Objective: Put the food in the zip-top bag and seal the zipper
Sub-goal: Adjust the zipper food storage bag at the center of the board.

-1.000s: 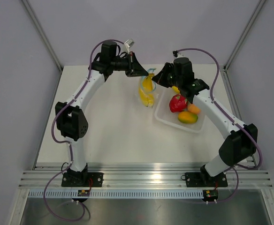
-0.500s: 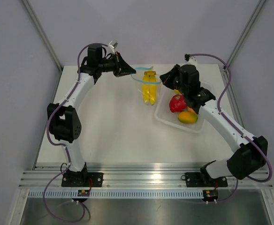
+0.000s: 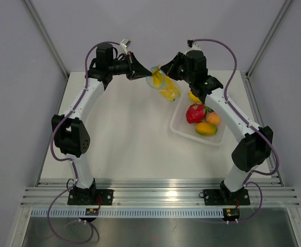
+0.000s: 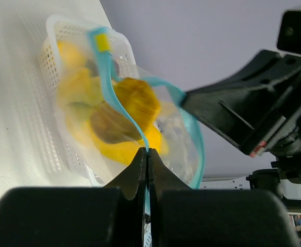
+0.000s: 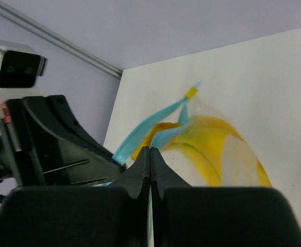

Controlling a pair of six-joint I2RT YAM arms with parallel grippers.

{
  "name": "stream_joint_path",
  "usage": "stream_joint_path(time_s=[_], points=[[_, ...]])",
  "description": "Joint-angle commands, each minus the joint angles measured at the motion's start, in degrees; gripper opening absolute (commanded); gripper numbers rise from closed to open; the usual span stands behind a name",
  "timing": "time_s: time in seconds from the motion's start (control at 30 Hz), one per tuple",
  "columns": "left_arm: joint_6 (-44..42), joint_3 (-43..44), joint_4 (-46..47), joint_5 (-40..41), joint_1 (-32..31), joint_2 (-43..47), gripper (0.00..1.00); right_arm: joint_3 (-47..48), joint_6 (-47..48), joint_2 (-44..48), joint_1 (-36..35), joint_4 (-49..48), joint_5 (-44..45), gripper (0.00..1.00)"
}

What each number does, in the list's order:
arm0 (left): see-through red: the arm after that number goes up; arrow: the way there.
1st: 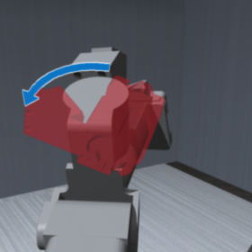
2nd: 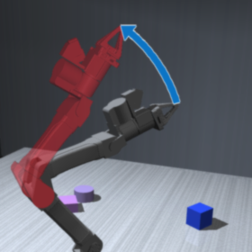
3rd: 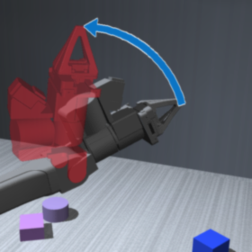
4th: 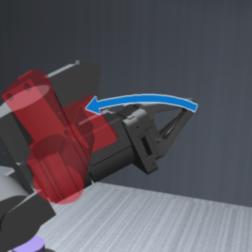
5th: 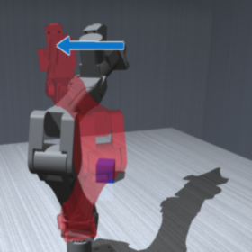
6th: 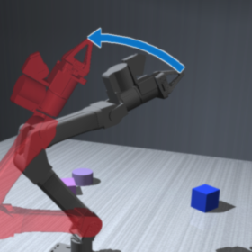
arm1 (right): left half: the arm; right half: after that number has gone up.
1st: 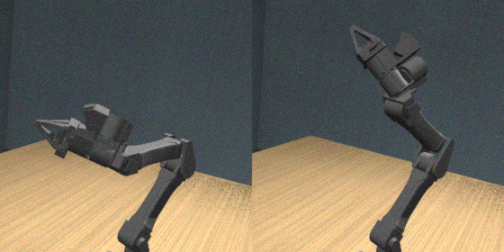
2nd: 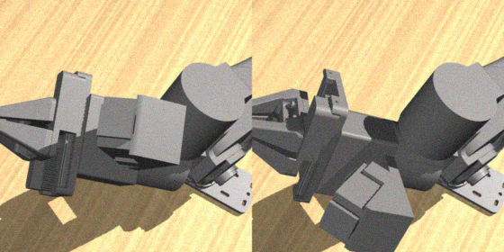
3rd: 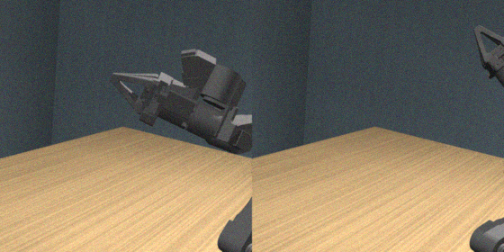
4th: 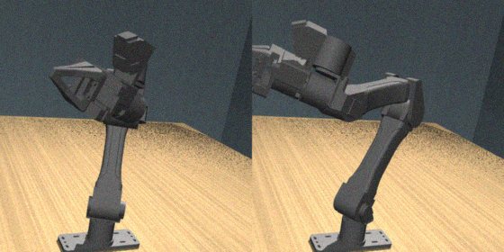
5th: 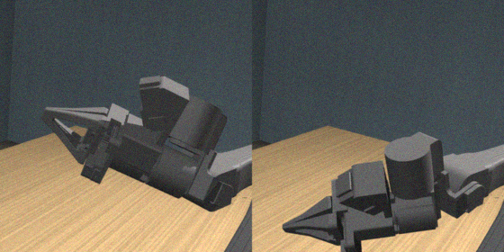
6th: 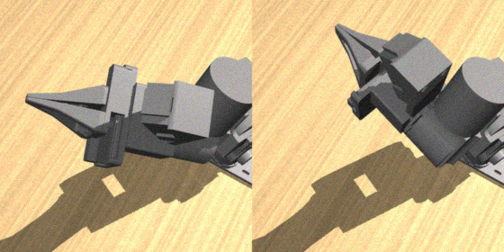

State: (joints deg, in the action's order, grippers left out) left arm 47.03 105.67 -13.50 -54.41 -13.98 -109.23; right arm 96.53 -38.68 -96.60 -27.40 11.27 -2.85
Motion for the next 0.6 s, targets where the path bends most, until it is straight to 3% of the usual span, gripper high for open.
stream_joint_path(time_s=[0.0,0.1,0.27,0.4,0.57], points=[[-1.7,4.8,-0.8,-0.3,-0.9,0.2,0.00,3.1,0.9,-1.2,-0.6,0.4,-1.6,0.00],[-3.0,3.6,-1.4,0.0,-0.6,1.1,0.00,-2.9,1.8,3.2,-1.1,-5.7,0.5,0.00],[-2.0,-0.5,1.4,-0.8,0.7,3.4,0.00,-12.8,3.8,7.0,-1.1,-5.5,1.4,0.00],[-6.0,-3.6,-1.6,-0.3,0.6,3.1,0.00,-24.8,-0.2,10.4,-1.3,-7.4,-0.4,0.00],[-5.3,-9.7,0.2,-0.9,0.0,1.1,0.00,-30.0,-5.1,11.6,-2.3,-8.7,0.3,0.00]])
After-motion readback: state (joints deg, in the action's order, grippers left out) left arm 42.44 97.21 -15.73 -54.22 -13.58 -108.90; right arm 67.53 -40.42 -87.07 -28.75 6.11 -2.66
